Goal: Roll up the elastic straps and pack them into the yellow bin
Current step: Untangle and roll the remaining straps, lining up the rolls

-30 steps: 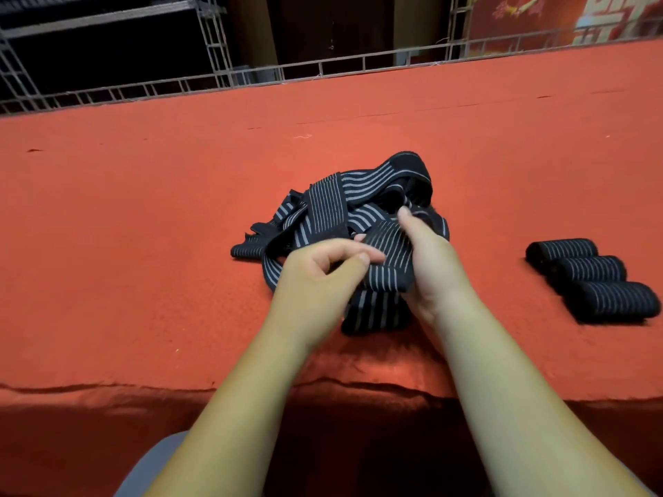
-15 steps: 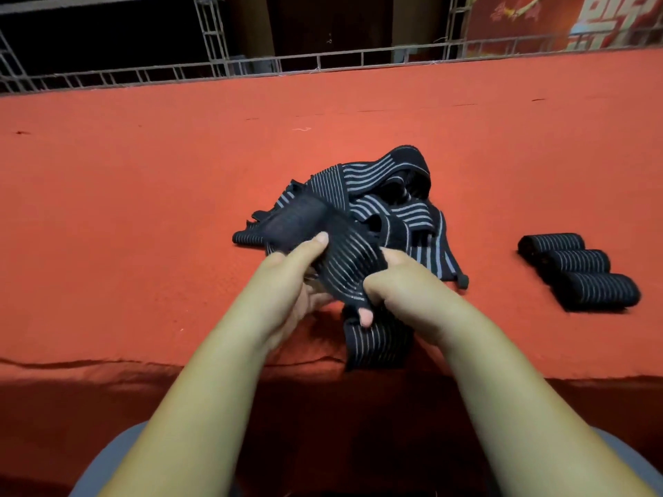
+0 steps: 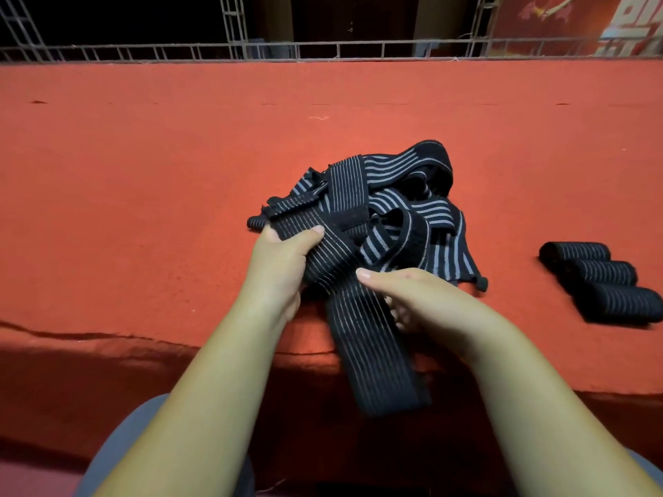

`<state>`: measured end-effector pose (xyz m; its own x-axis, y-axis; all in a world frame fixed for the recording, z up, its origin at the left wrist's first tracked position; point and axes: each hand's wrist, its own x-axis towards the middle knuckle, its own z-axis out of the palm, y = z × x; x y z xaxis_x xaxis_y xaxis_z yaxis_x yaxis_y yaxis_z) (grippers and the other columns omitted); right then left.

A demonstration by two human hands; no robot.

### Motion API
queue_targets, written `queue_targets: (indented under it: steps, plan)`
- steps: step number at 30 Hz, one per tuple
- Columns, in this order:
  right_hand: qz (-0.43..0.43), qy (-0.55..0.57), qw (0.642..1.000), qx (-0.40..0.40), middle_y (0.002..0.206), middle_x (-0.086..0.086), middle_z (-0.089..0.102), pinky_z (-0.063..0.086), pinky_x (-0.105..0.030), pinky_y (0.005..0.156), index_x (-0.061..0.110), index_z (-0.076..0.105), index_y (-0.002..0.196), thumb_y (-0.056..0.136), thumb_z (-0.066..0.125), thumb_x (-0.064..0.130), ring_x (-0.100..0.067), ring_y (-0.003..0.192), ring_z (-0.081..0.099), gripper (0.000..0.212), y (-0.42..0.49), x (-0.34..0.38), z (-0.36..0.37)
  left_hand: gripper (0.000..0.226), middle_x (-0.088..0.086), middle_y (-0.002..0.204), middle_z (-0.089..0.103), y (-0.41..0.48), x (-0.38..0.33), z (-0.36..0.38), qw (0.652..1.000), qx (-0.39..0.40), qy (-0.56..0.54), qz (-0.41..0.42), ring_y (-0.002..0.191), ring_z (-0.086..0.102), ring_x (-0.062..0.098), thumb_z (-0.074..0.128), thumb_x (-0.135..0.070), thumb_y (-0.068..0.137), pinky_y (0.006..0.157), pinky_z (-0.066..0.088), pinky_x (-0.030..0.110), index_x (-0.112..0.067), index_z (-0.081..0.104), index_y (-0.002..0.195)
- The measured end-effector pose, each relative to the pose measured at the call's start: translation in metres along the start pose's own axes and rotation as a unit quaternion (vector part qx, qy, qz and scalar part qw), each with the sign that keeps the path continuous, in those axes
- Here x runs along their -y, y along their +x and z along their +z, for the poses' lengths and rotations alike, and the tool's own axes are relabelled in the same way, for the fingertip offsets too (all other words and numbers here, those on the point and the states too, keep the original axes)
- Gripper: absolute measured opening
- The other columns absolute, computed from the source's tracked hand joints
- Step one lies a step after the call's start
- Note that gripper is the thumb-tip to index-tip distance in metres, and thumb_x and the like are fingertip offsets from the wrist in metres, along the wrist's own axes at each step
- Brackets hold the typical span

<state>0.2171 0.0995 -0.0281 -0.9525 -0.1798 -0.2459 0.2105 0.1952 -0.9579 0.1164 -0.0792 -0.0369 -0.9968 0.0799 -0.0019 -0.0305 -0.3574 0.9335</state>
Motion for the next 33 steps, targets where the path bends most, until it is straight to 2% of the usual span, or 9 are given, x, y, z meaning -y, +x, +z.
queue_targets:
  steps: [3,6,11,15,17,19,23,27,33]
  plan:
    - [-0.017,0.017,0.999,-0.04,0.113,-0.006,0.083,0.056,-0.044,0.102,0.011,0.082,0.109,0.099,0.07,0.06,-0.03,0.109,0.079,0.051,0.013,-0.007,0.0,0.028,0.016,0.114,0.081,-0.004,0.0,0.001,0.999,0.038,0.011,-0.021,0.105,0.08,0.035,0.07,0.0,0.098,0.091,0.065,0.051,-0.005,0.071,0.125]
    - [-0.04,0.001,0.998,-0.051,0.096,-0.007,0.072,0.045,-0.044,0.087,0.01,0.065,0.091,0.089,0.081,0.058,-0.024,0.089,0.065,0.051,0.019,-0.011,-0.003,0.027,0.016,0.111,0.081,-0.005,-0.001,0.0,0.998,0.042,0.023,-0.029,0.1,0.08,0.034,0.072,-0.005,0.098,0.089,0.065,0.051,-0.004,0.071,0.125]
    - [0.015,-0.005,0.999,0.046,0.095,-0.009,0.064,0.044,-0.029,0.069,0.019,0.067,0.1,0.094,0.072,0.025,-0.023,0.082,0.057,0.01,0.017,-0.016,-0.01,0.032,0.017,0.106,0.081,0.004,0.001,-0.014,0.998,-0.012,0.065,-0.014,0.087,0.078,0.027,0.076,0.002,0.094,0.083,0.066,0.044,-0.016,0.075,0.12]
    - [0.02,-0.001,0.999,0.04,0.097,-0.014,0.065,0.05,-0.031,0.063,0.016,0.067,0.102,0.098,0.073,0.034,-0.024,0.079,0.061,0.02,0.016,-0.019,-0.008,0.017,0.014,0.098,0.081,0.001,0.009,-0.015,0.993,0.018,0.118,-0.022,0.084,0.077,0.025,0.081,-0.003,0.092,0.079,0.062,0.038,-0.013,0.079,0.105]
    - [0.002,0.025,0.999,0.026,0.108,-0.018,0.074,0.057,-0.034,0.067,0.002,0.067,0.111,0.103,0.072,0.041,-0.029,0.086,0.068,0.041,0.018,-0.02,-0.006,0.01,0.014,0.096,0.082,-0.003,0.01,-0.009,0.99,0.059,0.123,-0.032,0.084,0.077,0.026,0.082,-0.006,0.092,0.083,0.061,0.04,-0.011,0.079,0.1]
    - [-0.023,0.036,0.999,0.002,0.117,-0.019,0.079,0.059,-0.041,0.083,-0.003,0.068,0.12,0.104,0.07,0.046,-0.032,0.097,0.073,0.052,0.02,-0.019,-0.004,0.008,0.011,0.095,0.082,-0.008,0.009,-0.003,0.986,0.09,0.139,-0.027,0.085,0.077,0.024,0.083,-0.009,0.091,0.082,0.062,0.038,-0.013,0.08,0.097]
    - [-0.042,0.052,0.997,-0.026,0.12,-0.015,0.081,0.05,-0.058,0.114,0.006,0.077,0.121,0.106,0.07,0.029,-0.04,0.122,0.073,0.029,0.025,-0.022,-0.005,0.007,0.008,0.091,0.08,-0.006,0.007,0.0,0.987,0.076,0.141,-0.023,0.08,0.076,0.021,0.085,-0.011,0.091,0.074,0.062,0.034,-0.013,0.079,0.093]
    - [-0.026,0.06,0.997,-0.033,0.121,-0.02,0.079,0.049,-0.063,0.113,0.004,0.077,0.119,0.099,0.073,0.027,-0.048,0.124,0.068,0.03,0.026,-0.023,-0.008,0.011,0.006,0.088,0.078,-0.002,0.009,-0.006,0.986,0.057,0.151,-0.03,0.073,0.072,0.019,0.086,-0.016,0.09,0.059,0.057,0.029,-0.012,0.077,0.096]
    - [-0.065,0.074,0.991,-0.092,0.115,-0.022,0.08,0.056,-0.057,0.098,0.008,0.076,0.118,0.104,0.072,0.034,-0.038,0.107,0.077,0.03,0.031,-0.021,-0.005,0.017,-0.003,0.082,0.077,-0.008,0.006,0.003,0.97,0.126,0.209,-0.007,0.072,0.069,0.013,0.083,-0.035,0.094,0.065,0.052,0.03,-0.018,0.082,0.094]
